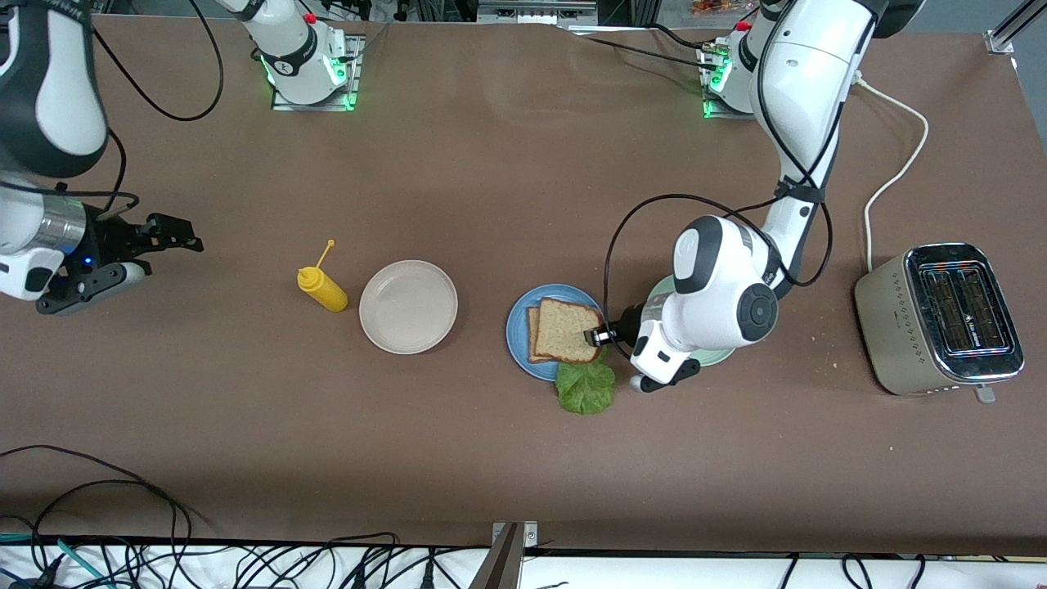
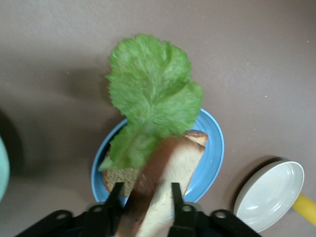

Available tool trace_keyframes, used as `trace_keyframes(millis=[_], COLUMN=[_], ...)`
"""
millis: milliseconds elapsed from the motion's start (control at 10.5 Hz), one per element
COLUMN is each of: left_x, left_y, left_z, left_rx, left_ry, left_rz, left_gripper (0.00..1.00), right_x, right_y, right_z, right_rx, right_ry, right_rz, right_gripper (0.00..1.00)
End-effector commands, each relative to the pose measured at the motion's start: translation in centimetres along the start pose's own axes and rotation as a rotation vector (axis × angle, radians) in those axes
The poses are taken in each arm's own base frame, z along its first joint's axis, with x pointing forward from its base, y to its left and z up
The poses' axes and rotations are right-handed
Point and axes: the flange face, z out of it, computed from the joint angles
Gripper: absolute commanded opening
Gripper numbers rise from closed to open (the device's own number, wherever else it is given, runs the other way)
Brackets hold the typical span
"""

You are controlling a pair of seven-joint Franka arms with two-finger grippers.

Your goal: Make sandwich in blue plate with both arms

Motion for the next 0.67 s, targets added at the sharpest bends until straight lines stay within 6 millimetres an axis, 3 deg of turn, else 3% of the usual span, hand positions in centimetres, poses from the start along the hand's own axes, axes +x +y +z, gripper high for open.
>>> trace_keyframes(millis=[0,191,286,477,572], left_x=[0.8,1.2,1.3,2.6,3.6], left_y=[-0.3,-0.8,-1.1,-2.9,-4.5], left_z=[0.3,0.2,0.3,-2.0,-4.3], left_rx=[0.012,0.014,0.015,0.008,0.008], left_ry=[0.015,0.016,0.014,0.012,0.003], left_rz=[0.039,0.030,0.025,-0.013,-0.039], left_gripper=[1.00,1.00,1.00,1.00,1.00], right_x=[-4.2,-6.3,-7.1,-7.4,-7.4], right_y=[-4.6,-4.5,-3.0,-2.5,-2.5], right_z=[-3.0,-6.1,-7.6,-8.7,-9.4], right_rx=[-0.143,-0.125,-0.116,-0.118,-0.119], right_ry=[0.007,-0.048,-0.061,-0.051,-0.035], right_rz=[0.210,0.254,0.283,0.296,0.303], right_gripper=[1.00,1.00,1.00,1.00,1.00])
